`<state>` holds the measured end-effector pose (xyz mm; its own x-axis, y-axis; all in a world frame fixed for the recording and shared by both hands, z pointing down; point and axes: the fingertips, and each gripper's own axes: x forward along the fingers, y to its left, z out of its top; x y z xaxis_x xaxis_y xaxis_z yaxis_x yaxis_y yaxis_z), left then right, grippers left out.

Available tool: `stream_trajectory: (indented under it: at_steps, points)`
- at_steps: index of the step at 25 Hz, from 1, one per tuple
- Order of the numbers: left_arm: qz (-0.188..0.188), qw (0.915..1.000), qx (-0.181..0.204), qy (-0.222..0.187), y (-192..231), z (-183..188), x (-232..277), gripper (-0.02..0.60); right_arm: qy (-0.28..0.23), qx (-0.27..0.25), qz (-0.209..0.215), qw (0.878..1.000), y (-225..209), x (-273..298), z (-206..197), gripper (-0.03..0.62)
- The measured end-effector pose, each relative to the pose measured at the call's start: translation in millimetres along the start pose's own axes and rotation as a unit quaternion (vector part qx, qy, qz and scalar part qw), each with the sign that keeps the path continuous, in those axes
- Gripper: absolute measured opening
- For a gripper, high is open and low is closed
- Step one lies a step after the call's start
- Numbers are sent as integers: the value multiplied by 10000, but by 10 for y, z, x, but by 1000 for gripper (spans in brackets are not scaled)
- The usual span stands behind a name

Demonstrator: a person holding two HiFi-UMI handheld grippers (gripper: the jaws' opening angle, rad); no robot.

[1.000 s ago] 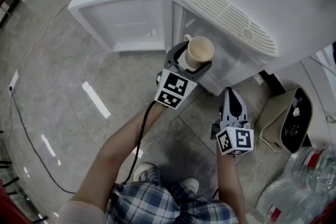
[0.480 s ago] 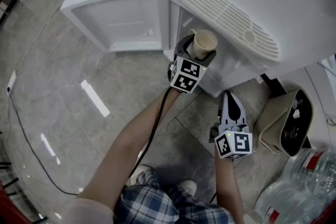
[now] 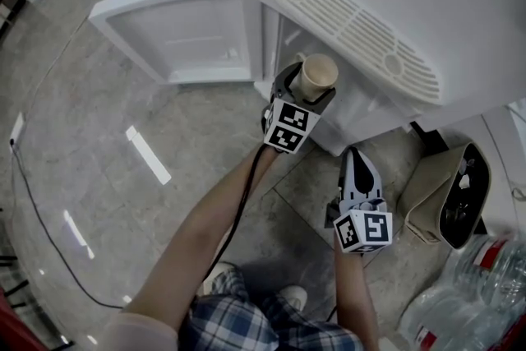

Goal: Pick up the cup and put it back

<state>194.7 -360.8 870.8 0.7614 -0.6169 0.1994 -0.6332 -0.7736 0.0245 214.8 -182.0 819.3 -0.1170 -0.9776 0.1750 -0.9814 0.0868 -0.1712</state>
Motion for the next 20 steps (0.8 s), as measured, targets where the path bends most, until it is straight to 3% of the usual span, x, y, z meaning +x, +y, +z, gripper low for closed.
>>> stream_trajectory:
  at_steps: [12,20]
  points:
    - [-60,9996,132,-248,-47,137,-273,388,-56,-52,65,9999,75,-27,51,17]
    - [-206,9974,-198,-659,-60,477,-941,360,-179,-104,-65,9998,20,-129,186,17]
